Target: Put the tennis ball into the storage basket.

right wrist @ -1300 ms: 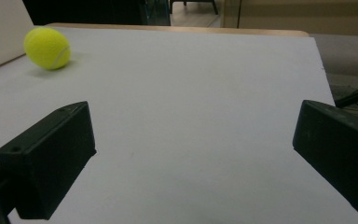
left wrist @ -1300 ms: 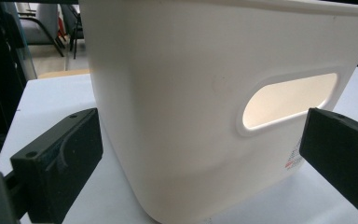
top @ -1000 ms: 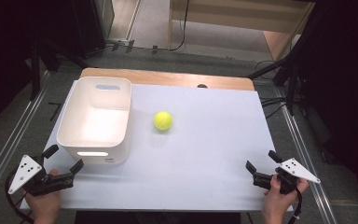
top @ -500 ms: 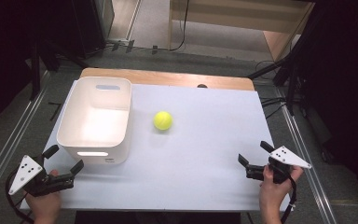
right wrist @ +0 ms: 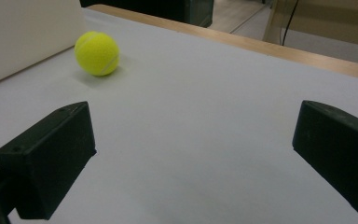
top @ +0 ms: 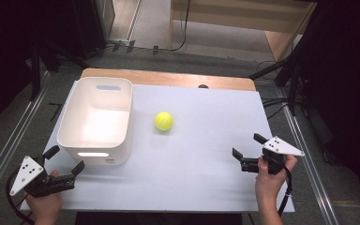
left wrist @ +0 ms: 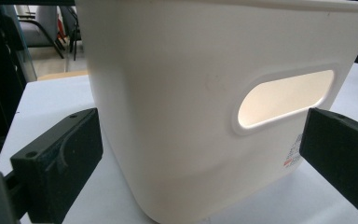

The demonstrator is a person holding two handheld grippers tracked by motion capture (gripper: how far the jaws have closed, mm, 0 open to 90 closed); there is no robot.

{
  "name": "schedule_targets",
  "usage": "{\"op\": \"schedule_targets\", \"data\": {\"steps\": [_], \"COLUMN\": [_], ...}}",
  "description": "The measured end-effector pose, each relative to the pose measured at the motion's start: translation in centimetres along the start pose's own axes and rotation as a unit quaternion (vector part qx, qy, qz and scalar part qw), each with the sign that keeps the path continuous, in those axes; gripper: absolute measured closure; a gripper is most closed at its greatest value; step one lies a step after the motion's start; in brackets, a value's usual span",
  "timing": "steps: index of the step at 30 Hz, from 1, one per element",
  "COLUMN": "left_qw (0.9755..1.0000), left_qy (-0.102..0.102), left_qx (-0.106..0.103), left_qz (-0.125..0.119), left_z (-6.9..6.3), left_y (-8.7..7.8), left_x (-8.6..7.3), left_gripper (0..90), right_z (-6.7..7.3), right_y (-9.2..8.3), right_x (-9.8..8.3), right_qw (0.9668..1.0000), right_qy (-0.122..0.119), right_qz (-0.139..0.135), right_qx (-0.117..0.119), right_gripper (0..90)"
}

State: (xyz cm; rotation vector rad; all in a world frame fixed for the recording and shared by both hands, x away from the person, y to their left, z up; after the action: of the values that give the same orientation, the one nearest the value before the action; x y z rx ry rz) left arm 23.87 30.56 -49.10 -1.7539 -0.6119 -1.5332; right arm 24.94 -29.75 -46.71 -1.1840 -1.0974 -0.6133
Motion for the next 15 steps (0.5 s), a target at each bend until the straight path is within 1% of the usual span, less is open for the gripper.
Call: {"op": "schedule_targets", "data": {"steps": [3, 5, 8, 9, 11, 13, 15], "left_qw": [1.0, 1.0, 1.0, 1.0, 1.0, 1.0, 1.0], "left_qy": [0.0, 0.0, 0.002, 0.002, 0.001, 0.002, 0.002], "left_qx": [0.0, -0.001, -0.001, -0.001, -0.001, 0.0, -0.001], "left_qz": [0.0, 0.0, 0.001, 0.002, 0.001, 0.002, 0.002], "left_z": [0.0, 0.0, 0.0, 0.0, 0.0, 0.0, -0.1], "left_y": [0.0, 0.0, 0.0, 0.0, 0.0, 0.0, 0.0], "left_x": [0.0, 0.0, 0.0, 0.0, 0.0, 0.0, 0.0], "left_gripper": [0.0, 0.0, 0.0, 0.0, 0.0, 0.0, 0.0], "right_z": [0.2, 0.4, 0.5, 0.6, 0.7, 0.8, 1.2], "right_y": [0.4, 0.8, 1.1, 1.3, 1.6, 1.8, 2.4], "right_x": [0.3, 0.5, 0.8, 1.1, 1.4, 1.6, 2.1], "right_qw": [1.0, 1.0, 0.9999, 0.9999, 0.9998, 0.9998, 0.9997], "right_qy": [-0.002, -0.009, -0.01, -0.009, -0.014, -0.01, -0.016], "right_qz": [0.002, 0.004, 0.006, 0.009, 0.009, 0.011, 0.015], "right_qx": [0.004, 0.001, 0.004, 0.006, 0.009, 0.009, 0.012], "right_gripper": [0.0, 0.0, 0.0, 0.0, 0.0, 0.0, 0.0]}}
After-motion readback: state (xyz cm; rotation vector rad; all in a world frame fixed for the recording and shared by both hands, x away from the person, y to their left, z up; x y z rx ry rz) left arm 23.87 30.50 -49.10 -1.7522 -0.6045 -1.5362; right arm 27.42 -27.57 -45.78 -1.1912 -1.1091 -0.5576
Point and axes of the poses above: each handheld gripper's, and its own axes: y roughly forward along the jaws, x roughly out of its top, z roughly to its left, the point moved 2 cm from there along y, roughly forward along the jaws, and after that the axes turned 8 degrees about -x, right-handed, at the moved point
